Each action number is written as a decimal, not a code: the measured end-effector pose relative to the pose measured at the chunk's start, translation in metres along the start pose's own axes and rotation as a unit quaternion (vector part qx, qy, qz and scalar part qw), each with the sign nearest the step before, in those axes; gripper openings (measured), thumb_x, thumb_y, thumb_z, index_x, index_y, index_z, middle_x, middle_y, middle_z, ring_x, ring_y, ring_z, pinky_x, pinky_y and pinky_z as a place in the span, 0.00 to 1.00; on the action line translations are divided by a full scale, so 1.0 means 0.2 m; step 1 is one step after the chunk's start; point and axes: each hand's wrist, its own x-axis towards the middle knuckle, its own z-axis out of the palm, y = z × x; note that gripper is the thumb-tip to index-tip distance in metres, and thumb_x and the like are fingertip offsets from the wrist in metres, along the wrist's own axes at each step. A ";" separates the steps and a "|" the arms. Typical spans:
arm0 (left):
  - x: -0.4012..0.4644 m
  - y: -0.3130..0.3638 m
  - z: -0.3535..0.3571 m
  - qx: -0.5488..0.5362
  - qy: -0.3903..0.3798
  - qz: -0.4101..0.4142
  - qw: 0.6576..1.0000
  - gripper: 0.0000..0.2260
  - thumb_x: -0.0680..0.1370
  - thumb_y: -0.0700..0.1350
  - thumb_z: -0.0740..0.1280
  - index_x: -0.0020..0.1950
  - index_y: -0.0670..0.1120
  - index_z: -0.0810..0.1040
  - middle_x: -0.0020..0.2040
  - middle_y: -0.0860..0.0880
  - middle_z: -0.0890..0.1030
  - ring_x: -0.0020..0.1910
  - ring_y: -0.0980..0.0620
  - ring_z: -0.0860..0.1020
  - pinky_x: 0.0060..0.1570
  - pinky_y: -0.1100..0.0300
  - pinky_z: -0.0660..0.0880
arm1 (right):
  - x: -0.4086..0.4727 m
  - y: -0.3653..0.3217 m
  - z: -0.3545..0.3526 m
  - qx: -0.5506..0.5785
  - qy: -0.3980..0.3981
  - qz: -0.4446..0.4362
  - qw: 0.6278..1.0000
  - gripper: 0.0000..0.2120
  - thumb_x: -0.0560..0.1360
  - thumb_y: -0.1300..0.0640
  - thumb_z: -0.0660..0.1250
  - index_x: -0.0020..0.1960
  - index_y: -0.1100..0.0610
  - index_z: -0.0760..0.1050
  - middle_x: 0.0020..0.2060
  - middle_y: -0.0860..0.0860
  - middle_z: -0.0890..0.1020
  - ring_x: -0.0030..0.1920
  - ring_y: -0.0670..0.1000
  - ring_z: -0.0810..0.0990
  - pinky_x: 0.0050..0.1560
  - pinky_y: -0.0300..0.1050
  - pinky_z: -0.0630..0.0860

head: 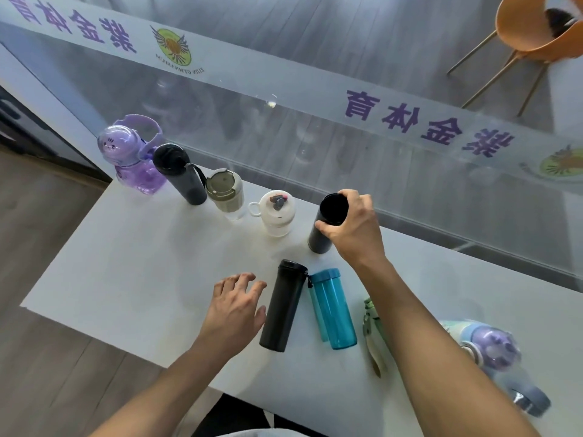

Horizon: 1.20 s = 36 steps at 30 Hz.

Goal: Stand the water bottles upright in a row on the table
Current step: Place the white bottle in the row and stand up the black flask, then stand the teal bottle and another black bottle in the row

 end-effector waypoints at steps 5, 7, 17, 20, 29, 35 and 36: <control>0.03 0.02 0.01 -0.008 -0.005 0.006 1.000 0.17 0.71 0.51 0.70 0.59 0.51 0.77 0.58 0.48 0.78 0.57 0.43 0.76 0.57 0.48 0.71 | -0.01 0.02 0.01 0.008 -0.008 0.006 1.000 0.37 0.66 0.46 0.80 0.69 0.50 0.67 0.60 0.54 0.74 0.59 0.56 0.77 0.57 0.46 0.79; 0.03 0.03 0.01 -0.010 -0.010 0.009 1.000 0.17 0.71 0.51 0.70 0.59 0.51 0.77 0.59 0.48 0.78 0.57 0.43 0.76 0.58 0.48 0.71 | -0.04 0.06 0.00 0.022 -0.014 0.018 0.999 0.42 0.65 0.45 0.80 0.73 0.48 0.63 0.63 0.54 0.74 0.62 0.56 0.76 0.61 0.49 0.77; 0.04 0.12 0.09 -0.023 -0.054 0.036 0.998 0.17 0.71 0.50 0.68 0.60 0.51 0.75 0.61 0.46 0.77 0.58 0.42 0.75 0.59 0.47 0.70 | -0.42 0.37 0.16 -0.011 -0.127 0.185 0.975 0.43 0.68 0.38 0.74 0.75 0.46 0.56 0.65 0.54 0.71 0.66 0.57 0.73 0.66 0.55 0.73; 0.05 0.16 0.10 -0.020 -0.062 0.046 0.997 0.18 0.69 0.49 0.69 0.59 0.51 0.75 0.59 0.45 0.77 0.56 0.41 0.76 0.57 0.46 0.71 | -0.47 0.35 0.26 -0.053 -0.164 0.187 0.967 0.43 0.70 0.35 0.71 0.76 0.50 0.56 0.65 0.56 0.71 0.65 0.59 0.72 0.65 0.54 0.72; 0.03 0.17 0.16 -0.001 -0.085 0.061 0.994 0.22 0.66 0.49 0.70 0.60 0.51 0.75 0.60 0.44 0.76 0.55 0.40 0.77 0.57 0.47 0.73 | -0.40 0.33 0.41 -0.072 -0.172 0.186 0.965 0.36 0.73 0.39 0.69 0.74 0.54 0.61 0.64 0.55 0.73 0.64 0.59 0.73 0.63 0.53 0.70; 0.08 0.20 0.19 -0.010 -0.101 0.060 0.993 0.30 0.68 0.49 0.70 0.70 0.52 0.69 0.73 0.41 0.68 0.62 0.39 0.73 0.60 0.46 0.71 | -0.41 0.39 0.36 -0.016 -0.151 0.218 0.964 0.35 0.69 0.40 0.73 0.69 0.54 0.65 0.60 0.54 0.75 0.60 0.58 0.77 0.60 0.53 0.75; 0.11 0.21 0.19 -0.011 -0.101 0.059 0.993 0.30 0.69 0.49 0.69 0.72 0.52 0.67 0.74 0.42 0.67 0.63 0.39 0.72 0.62 0.45 0.70 | -0.42 0.40 0.33 0.003 -0.132 0.218 0.967 0.37 0.69 0.41 0.73 0.70 0.54 0.64 0.61 0.54 0.74 0.61 0.58 0.76 0.61 0.52 0.74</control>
